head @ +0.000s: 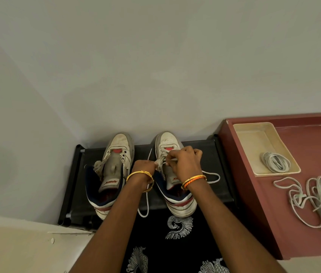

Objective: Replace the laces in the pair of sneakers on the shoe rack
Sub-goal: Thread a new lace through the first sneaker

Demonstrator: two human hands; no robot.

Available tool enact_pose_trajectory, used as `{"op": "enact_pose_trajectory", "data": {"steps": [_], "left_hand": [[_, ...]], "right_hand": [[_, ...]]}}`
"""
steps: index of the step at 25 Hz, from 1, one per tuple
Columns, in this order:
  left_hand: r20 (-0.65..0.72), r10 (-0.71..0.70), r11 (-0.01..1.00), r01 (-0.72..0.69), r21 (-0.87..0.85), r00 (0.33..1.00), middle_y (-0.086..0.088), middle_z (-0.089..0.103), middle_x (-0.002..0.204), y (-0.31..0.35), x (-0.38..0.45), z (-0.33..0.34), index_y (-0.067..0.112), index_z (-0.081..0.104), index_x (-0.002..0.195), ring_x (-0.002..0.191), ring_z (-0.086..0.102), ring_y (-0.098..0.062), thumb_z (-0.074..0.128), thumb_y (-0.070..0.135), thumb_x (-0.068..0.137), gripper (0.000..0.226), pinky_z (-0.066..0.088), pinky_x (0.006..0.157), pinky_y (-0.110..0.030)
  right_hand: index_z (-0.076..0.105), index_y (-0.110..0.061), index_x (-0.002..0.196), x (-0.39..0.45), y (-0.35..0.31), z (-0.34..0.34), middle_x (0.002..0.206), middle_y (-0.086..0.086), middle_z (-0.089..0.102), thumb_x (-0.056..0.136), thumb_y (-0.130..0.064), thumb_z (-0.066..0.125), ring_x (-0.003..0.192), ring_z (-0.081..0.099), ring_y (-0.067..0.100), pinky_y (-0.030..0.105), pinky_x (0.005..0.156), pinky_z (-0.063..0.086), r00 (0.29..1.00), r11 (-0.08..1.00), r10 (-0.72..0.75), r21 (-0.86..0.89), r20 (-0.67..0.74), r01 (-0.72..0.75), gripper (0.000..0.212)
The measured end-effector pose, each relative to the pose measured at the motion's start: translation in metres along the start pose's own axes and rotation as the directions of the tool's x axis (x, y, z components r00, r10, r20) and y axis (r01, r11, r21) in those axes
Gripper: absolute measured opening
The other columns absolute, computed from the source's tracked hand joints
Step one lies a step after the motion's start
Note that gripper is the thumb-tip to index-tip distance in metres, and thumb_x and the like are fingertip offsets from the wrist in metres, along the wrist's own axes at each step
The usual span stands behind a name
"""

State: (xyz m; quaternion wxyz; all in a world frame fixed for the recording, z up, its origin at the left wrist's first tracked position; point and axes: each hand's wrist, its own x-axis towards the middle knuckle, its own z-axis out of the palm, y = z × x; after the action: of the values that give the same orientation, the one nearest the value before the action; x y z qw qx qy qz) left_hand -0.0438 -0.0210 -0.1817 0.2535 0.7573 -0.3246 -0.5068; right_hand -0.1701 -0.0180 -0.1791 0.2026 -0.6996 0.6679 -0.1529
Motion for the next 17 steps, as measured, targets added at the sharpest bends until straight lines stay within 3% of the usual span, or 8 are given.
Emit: {"op": "enact_pose_trajectory", "data": {"steps": [3, 6, 8, 11, 14, 17], "left_hand": [[0.048, -0.078, 0.981, 0.085, -0.175, 0.996, -0.014, 0.057, 0.090, 0.001, -0.006, -0.002, -0.001, 0.063, 0.096, 0.091, 0.053, -0.026, 0.055, 0.004, 0.091, 0.011, 0.046, 0.072, -0.035], [0.084, -0.097, 0.963, 0.115, -0.246, 0.992, -0.013, 0.056, 0.093, 0.003, -0.011, -0.004, -0.002, 0.061, 0.106, 0.090, 0.052, -0.024, 0.054, 0.005, 0.092, 0.017, 0.048, 0.065, -0.031], [0.087, -0.087, 0.958, 0.107, -0.265, 0.992, -0.013, 0.056, 0.096, 0.003, -0.014, -0.005, 0.000, 0.062, 0.106, 0.091, 0.051, -0.024, 0.054, 0.005, 0.092, 0.017, 0.047, 0.066, -0.031], [0.136, -0.094, 0.947, 0.130, -0.293, 0.986, -0.010, 0.056, 0.084, 0.001, -0.014, -0.005, 0.005, 0.061, 0.086, 0.078, 0.054, -0.020, 0.052, 0.011, 0.094, 0.013, 0.047, 0.062, -0.029], [0.199, -0.125, 0.898, 0.196, -0.394, 0.972, -0.007, 0.058, 0.081, -0.002, -0.012, -0.006, 0.009, 0.060, 0.087, 0.073, 0.055, -0.018, 0.049, 0.017, 0.096, 0.016, 0.049, 0.064, -0.028], [0.179, -0.079, 0.927, 0.138, -0.348, 0.981, -0.007, 0.059, 0.078, -0.007, -0.008, -0.003, 0.011, 0.058, 0.081, 0.068, 0.055, -0.015, 0.052, 0.003, 0.093, 0.015, 0.048, 0.058, -0.024]], "right_hand": [[0.072, -0.030, 0.099, 0.000, -0.001, 0.004, 0.109, 0.000, 0.063, 0.088, -0.028, 0.062, 0.112, 0.038, 0.022, 0.035, 0.092, 0.018, 0.999, 1.000, 0.022, -0.004, -0.027, -0.022, 0.014], [0.072, -0.031, 0.101, 0.001, -0.001, 0.005, 0.116, 0.003, 0.055, 0.086, -0.031, 0.065, 0.116, 0.034, 0.025, 0.035, 0.098, 0.023, 0.997, 0.997, 0.070, 0.008, 0.005, -0.071, 0.016], [0.072, -0.033, 0.096, 0.003, 0.000, 0.010, 0.117, 0.003, 0.053, 0.085, -0.032, 0.067, 0.117, 0.033, 0.028, 0.034, 0.095, 0.024, 0.995, 0.995, 0.097, 0.025, 0.037, -0.097, 0.013], [0.072, -0.034, 0.090, 0.008, 0.001, 0.019, 0.115, 0.002, 0.059, 0.082, -0.031, 0.070, 0.118, 0.038, 0.029, 0.029, 0.084, 0.022, 0.988, 0.984, 0.143, 0.100, 0.051, -0.147, 0.009], [0.058, -0.034, 0.097, 0.010, 0.003, 0.020, 0.104, 0.001, 0.067, 0.078, -0.025, 0.074, 0.111, 0.049, 0.026, 0.027, 0.081, 0.021, 0.983, 0.957, 0.175, 0.225, 0.061, -0.184, 0.027], [0.044, -0.030, 0.109, 0.010, 0.000, 0.013, 0.101, -0.001, 0.067, 0.078, -0.018, 0.072, 0.112, 0.051, 0.026, 0.031, 0.087, 0.027, 0.986, 0.958, 0.137, 0.241, 0.090, -0.155, 0.044]]}}
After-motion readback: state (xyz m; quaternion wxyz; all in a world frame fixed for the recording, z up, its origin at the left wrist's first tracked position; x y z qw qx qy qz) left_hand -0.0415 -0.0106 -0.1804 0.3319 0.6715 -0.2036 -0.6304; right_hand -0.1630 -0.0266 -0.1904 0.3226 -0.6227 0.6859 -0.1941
